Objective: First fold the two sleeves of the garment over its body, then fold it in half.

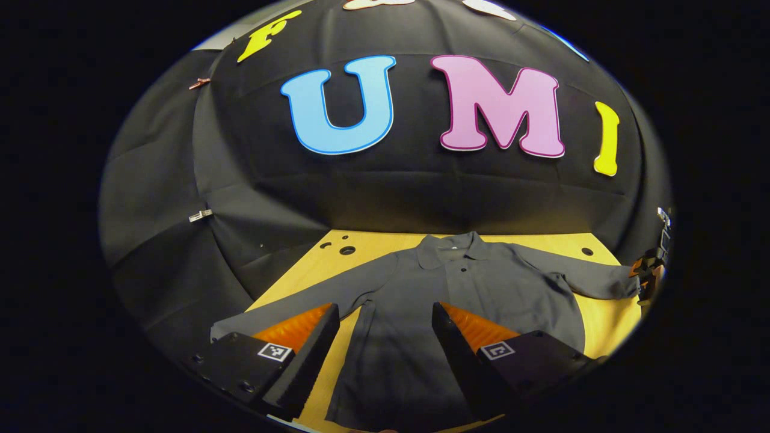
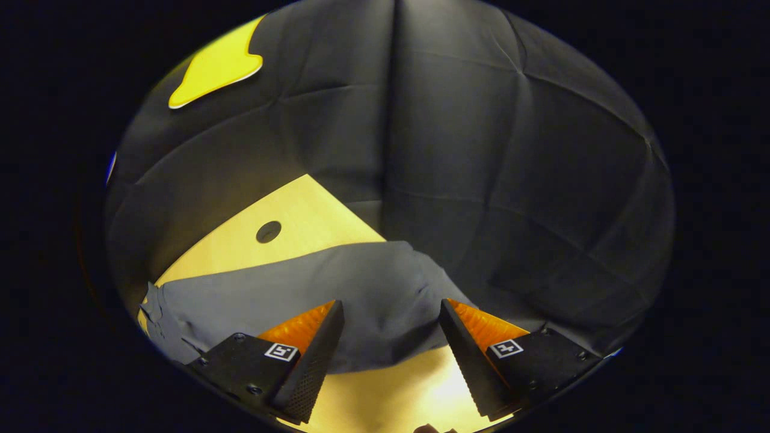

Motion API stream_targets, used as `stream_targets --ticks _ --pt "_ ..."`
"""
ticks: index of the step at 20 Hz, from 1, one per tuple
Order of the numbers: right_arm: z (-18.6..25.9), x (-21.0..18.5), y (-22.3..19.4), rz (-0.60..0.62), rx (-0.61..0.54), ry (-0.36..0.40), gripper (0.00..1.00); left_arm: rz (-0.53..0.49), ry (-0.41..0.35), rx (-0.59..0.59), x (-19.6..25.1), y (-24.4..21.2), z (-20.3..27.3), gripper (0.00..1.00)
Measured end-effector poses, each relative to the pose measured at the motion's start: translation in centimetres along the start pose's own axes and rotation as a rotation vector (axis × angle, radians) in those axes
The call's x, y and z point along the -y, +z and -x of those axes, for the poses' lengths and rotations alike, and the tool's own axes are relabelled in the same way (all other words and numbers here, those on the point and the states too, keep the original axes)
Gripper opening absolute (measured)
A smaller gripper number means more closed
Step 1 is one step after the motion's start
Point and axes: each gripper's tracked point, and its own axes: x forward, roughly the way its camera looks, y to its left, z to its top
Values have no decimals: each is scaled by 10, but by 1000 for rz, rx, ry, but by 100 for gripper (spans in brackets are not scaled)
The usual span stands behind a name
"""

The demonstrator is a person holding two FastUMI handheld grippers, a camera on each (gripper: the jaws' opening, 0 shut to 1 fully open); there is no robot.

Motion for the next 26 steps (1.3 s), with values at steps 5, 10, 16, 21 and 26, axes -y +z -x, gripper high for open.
stream_targets --ticks 5,10,16,21,26 --pt "-31 21 -4 -38 -35 -48 99 -22 -12 0 8 -1 0 98" --pt "-44 21 -15 -38 -63 -54 99 -39 -29 -10 20 -6 1 98" --pt "-40 20 -13 38 -61 -67 98 -82 -33 22 22 6 2 98" --pt "-21 -7 -3 112 -66 -19 38 -43 -31 -3 26 -2 6 98" --pt "-20 -20 -23 188 -94 132 6 -35 -46 -16 33 -8 9 98"
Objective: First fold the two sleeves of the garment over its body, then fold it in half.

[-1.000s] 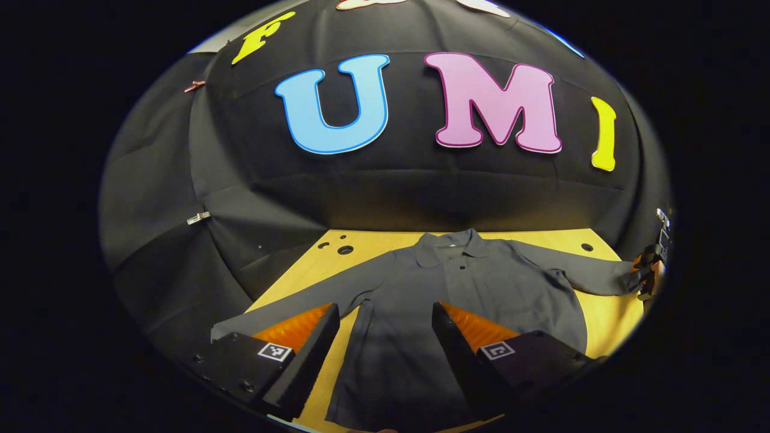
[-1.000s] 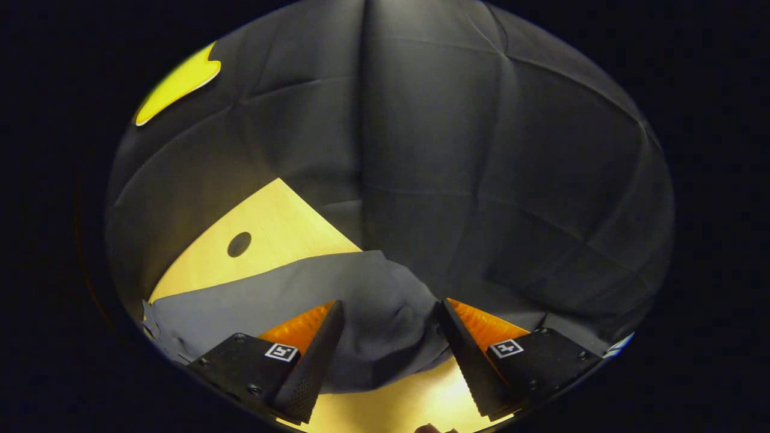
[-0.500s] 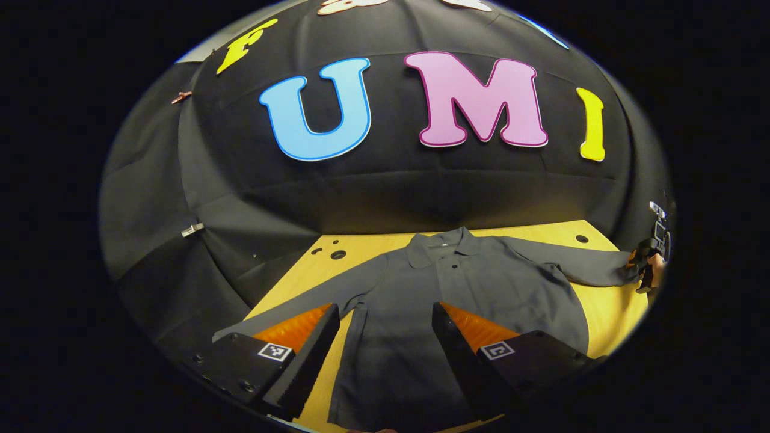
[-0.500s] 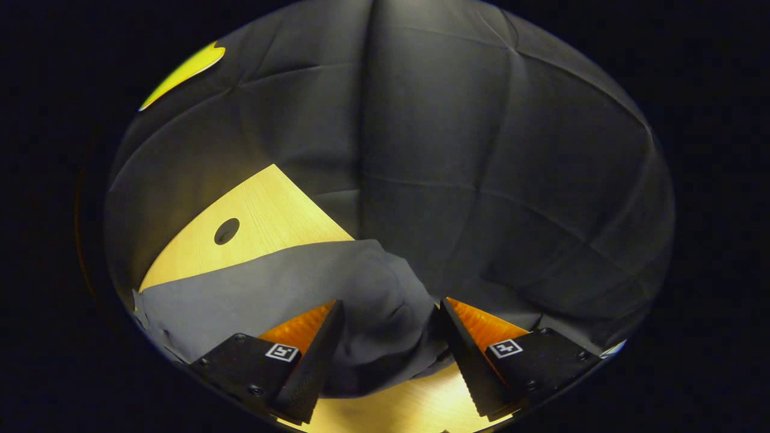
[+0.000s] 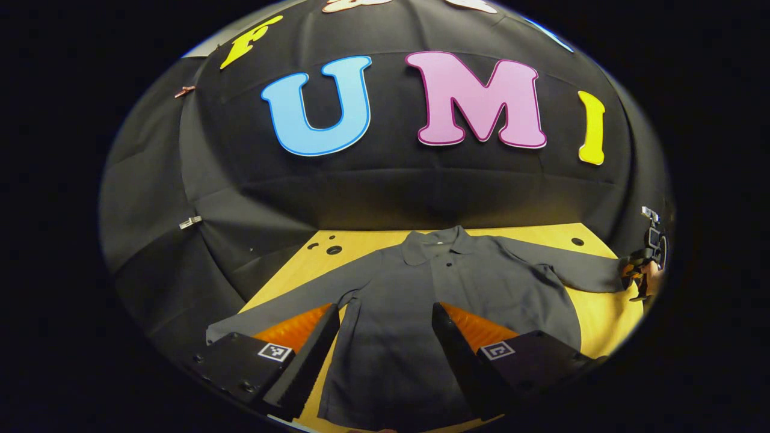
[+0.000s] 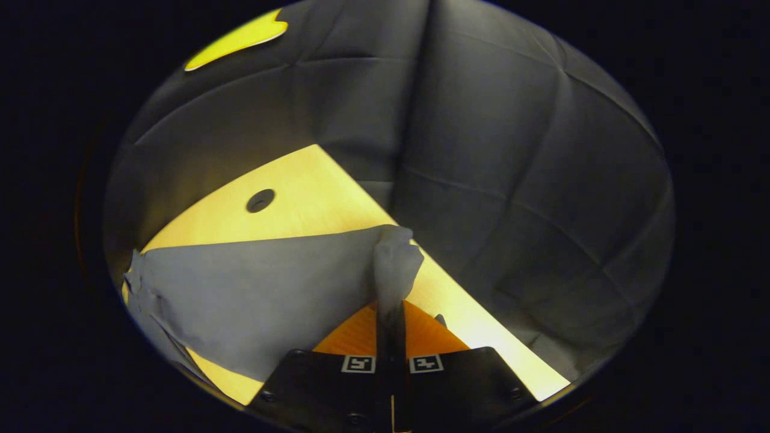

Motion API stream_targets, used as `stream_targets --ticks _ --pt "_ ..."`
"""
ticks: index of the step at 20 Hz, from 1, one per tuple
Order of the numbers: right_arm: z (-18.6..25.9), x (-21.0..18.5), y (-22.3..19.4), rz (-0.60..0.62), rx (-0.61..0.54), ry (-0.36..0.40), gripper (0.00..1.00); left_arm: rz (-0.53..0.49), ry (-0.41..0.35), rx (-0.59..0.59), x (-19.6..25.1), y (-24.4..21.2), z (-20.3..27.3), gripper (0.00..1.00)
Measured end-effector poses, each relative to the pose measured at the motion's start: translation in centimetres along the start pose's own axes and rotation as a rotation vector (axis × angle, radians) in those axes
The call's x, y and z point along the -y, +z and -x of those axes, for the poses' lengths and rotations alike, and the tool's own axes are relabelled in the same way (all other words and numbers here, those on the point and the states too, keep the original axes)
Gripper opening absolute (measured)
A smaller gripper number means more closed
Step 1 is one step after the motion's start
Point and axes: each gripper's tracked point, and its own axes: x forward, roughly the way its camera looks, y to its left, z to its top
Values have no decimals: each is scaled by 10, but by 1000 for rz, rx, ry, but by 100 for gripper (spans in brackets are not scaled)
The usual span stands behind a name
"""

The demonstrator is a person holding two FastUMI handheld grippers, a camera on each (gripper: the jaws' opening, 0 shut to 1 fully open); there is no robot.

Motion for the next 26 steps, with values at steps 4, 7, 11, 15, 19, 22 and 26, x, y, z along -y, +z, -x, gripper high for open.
stream_targets --ticks 4,7,11,15,19,22,26 --pt "16 -4 3 70 11 7 5 41 6 -1 -1 -5 3 98" --pt "36 -10 20 59 65 22 5 59 20 -2 -9 -10 6 98" --pt "72 -26 45 36 127 90 5 88 43 -8 -24 -19 11 98" --pt "95 -33 61 124 173 147 5 99 57 -1 -32 -23 15 98" --pt "116 -44 73 152 179 220 5 115 79 17 -42 -23 25 98" --pt "136 -52 81 197 196 272 5 127 98 21 -52 -27 34 98" --pt "160 -74 89 269 203 345 5 170 137 -2 -76 -42 44 98"
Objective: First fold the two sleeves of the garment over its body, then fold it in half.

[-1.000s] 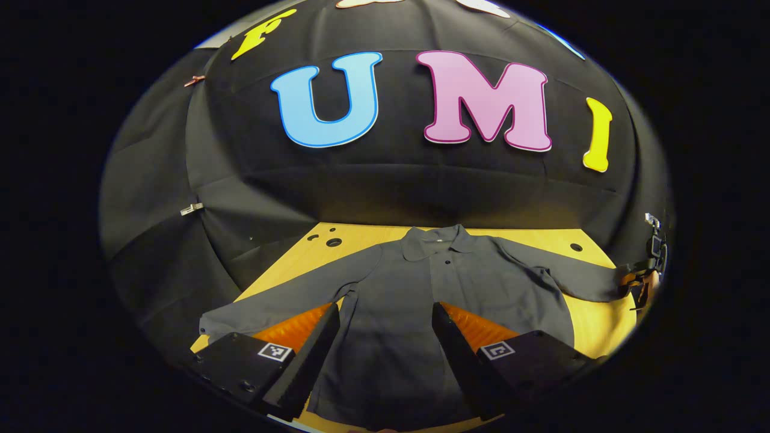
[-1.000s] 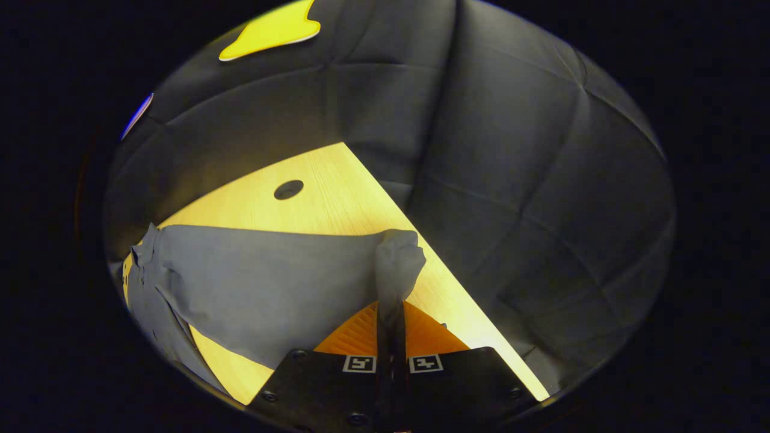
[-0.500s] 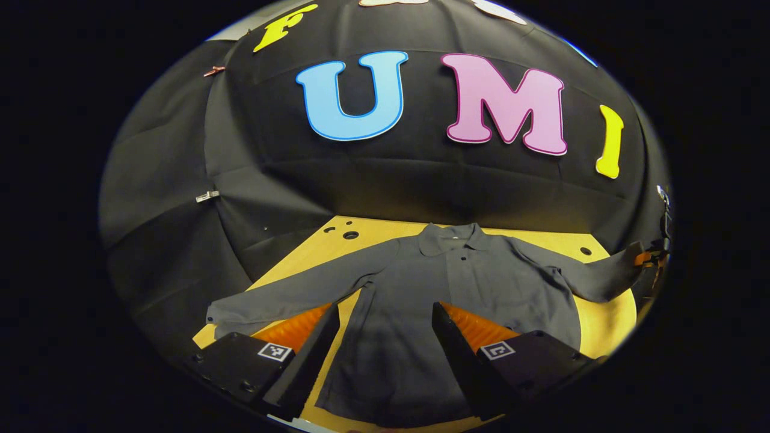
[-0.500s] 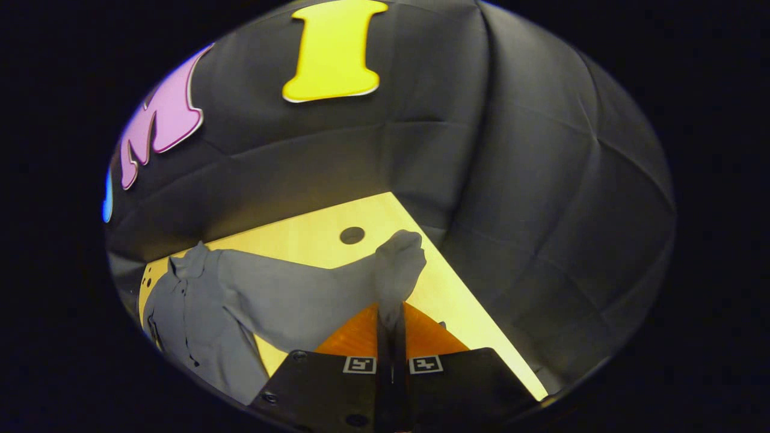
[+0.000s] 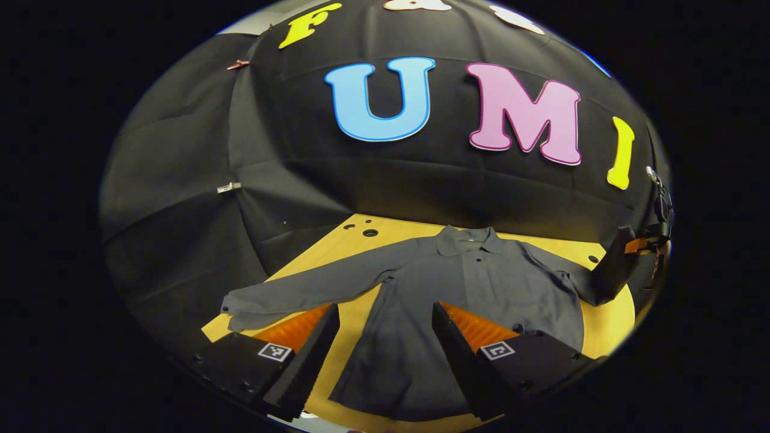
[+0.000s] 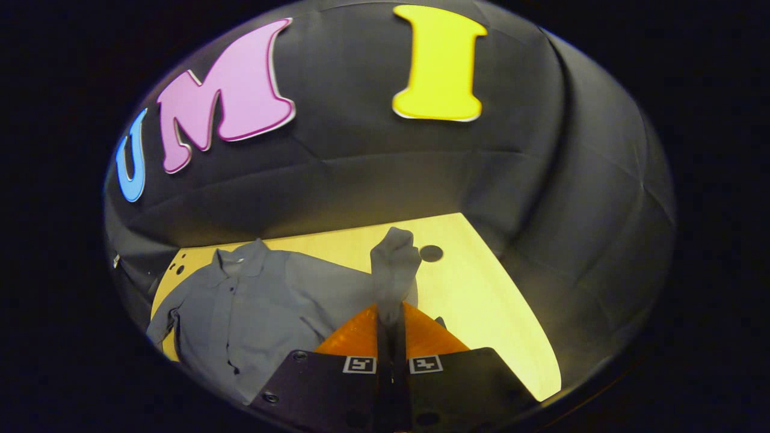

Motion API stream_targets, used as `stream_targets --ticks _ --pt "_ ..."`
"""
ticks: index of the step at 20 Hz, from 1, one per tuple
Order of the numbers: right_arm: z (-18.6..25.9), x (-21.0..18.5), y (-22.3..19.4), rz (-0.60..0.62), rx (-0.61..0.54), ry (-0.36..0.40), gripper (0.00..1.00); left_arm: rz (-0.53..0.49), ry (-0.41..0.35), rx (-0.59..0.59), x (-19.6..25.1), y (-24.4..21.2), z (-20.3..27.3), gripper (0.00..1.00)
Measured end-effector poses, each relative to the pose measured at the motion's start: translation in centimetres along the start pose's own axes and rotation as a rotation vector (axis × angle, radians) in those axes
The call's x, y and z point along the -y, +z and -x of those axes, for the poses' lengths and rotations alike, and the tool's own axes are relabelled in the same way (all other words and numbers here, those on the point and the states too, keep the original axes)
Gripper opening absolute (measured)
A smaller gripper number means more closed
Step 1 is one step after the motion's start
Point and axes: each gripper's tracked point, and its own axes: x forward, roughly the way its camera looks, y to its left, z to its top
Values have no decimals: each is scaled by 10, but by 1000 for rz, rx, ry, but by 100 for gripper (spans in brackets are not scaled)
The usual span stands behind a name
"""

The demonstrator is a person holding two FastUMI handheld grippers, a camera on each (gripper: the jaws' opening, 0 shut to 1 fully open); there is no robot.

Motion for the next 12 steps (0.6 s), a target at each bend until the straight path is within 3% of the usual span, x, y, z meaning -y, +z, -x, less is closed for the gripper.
stream_targets --ticks 4,6,12 --pt "9 -50 19 125 7 83 5 -32 78 21 -41 -1 5 98" --pt "6 -105 24 153 7 136 5 -43 111 25 -60 -4 6 98" --pt "1 -214 20 183 -12 256 5 45 232 -35 -121 -26 16 98"
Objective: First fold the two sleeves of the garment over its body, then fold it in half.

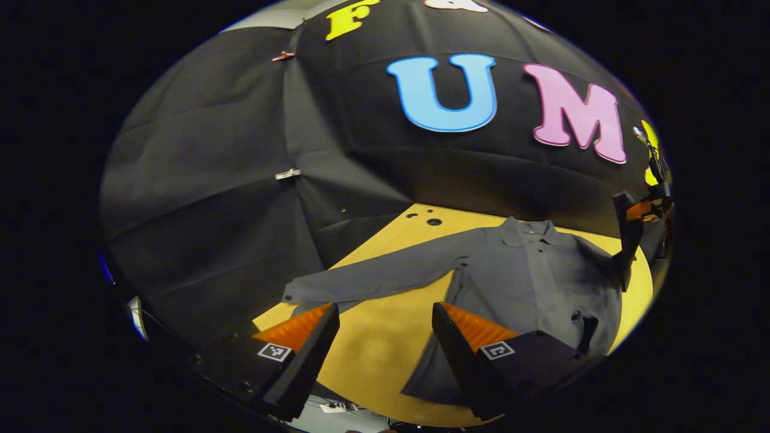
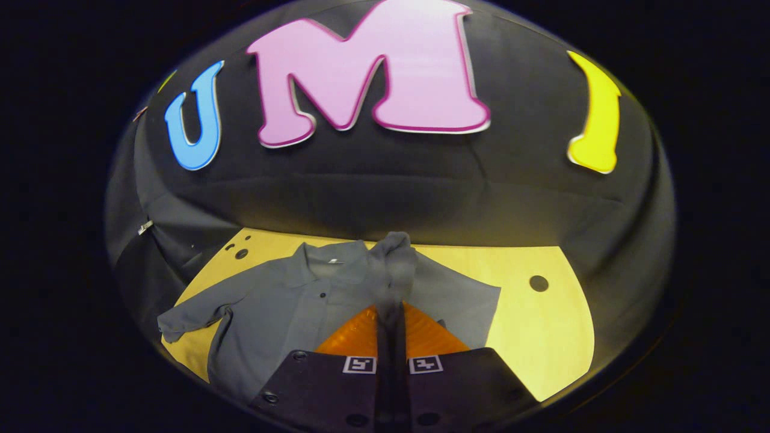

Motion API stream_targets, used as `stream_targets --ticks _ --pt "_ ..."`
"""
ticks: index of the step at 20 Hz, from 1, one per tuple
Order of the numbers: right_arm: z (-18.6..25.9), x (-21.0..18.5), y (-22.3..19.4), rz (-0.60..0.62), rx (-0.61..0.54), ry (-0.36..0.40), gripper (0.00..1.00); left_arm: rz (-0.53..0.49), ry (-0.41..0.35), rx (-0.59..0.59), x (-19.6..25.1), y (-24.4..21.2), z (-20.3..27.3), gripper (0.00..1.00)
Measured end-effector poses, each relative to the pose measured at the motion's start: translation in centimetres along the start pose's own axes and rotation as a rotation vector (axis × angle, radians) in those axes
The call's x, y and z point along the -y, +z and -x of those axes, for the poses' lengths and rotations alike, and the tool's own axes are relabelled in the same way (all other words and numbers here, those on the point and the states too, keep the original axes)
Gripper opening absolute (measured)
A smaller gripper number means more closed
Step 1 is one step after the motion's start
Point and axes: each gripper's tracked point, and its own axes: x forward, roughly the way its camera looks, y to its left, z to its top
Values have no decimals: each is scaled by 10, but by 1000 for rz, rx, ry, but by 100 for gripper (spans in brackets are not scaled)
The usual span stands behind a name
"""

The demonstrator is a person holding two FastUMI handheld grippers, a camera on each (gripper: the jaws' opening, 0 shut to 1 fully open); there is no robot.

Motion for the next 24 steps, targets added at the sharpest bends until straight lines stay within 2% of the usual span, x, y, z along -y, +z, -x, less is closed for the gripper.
stream_targets --ticks 2,5,11,15,18,21,24 --pt "-9 -36 -1 21 -20 44 5 7 44 -3 -20 -3 -1 98" --pt "-22 -93 -6 61 -44 114 5 -47 93 37 -42 3 -1 98" --pt "-49 -209 -35 162 -100 270 5 -12 127 11 -56 -5 -7 98" --pt "-61 -273 -57 209 -127 351 5 -5 132 -7 -59 -13 -1 98" --pt "-69 -303 -82 243 -164 387 5 -34 135 -6 -62 -12 2 98" --pt "-78 -324 -104 280 -195 410 9 -11 147 -20 -71 -18 2 98" --pt "-76 -333 -115 270 -212 408 21 15 163 -31 -79 -21 -2 98"
